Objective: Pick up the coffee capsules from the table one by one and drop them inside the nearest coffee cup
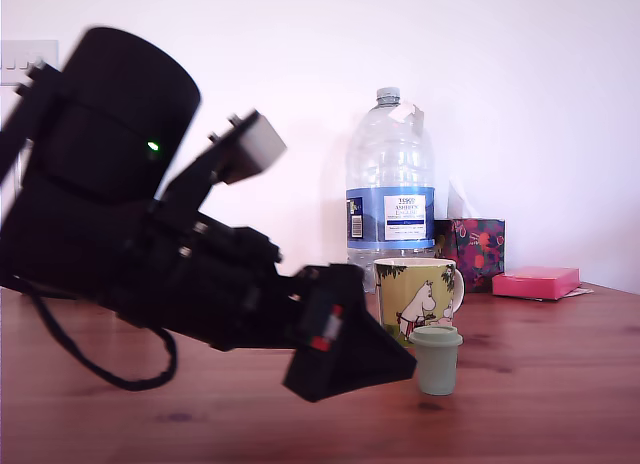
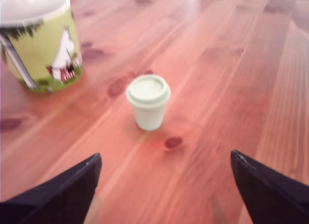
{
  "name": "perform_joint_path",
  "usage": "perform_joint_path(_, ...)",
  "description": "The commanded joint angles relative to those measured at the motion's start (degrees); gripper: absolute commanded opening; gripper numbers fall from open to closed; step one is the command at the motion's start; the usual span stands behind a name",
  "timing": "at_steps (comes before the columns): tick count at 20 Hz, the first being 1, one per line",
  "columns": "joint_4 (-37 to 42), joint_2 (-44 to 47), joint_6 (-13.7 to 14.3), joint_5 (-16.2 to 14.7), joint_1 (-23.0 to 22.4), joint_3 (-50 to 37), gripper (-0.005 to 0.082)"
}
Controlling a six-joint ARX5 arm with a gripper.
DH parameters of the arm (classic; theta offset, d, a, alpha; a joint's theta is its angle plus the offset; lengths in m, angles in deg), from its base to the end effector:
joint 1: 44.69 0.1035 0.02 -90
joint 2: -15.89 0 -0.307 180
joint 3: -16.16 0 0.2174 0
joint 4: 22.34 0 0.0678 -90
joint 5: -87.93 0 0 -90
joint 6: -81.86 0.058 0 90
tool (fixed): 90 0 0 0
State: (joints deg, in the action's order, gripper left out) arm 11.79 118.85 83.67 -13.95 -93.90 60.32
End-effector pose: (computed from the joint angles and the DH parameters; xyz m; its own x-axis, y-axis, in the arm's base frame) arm 0.1965 -0.2460 0.1647 0.4251 -0.8078 -0.4085 0.8713 0.4874 -0.0572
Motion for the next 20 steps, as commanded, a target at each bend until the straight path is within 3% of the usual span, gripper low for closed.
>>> perform_joint_path(1, 0.4, 1.4, -0.3, 0.4, -0.3, 2.6, 0.0780)
perform_joint_path(15, -12.9, 9.6, -0.3, 0.4, -0.8, 16.2, 0.0780)
perform_joint_path(20, -14.9, 11.3, -1.8, 0.6, -0.8, 18.1, 0.0780)
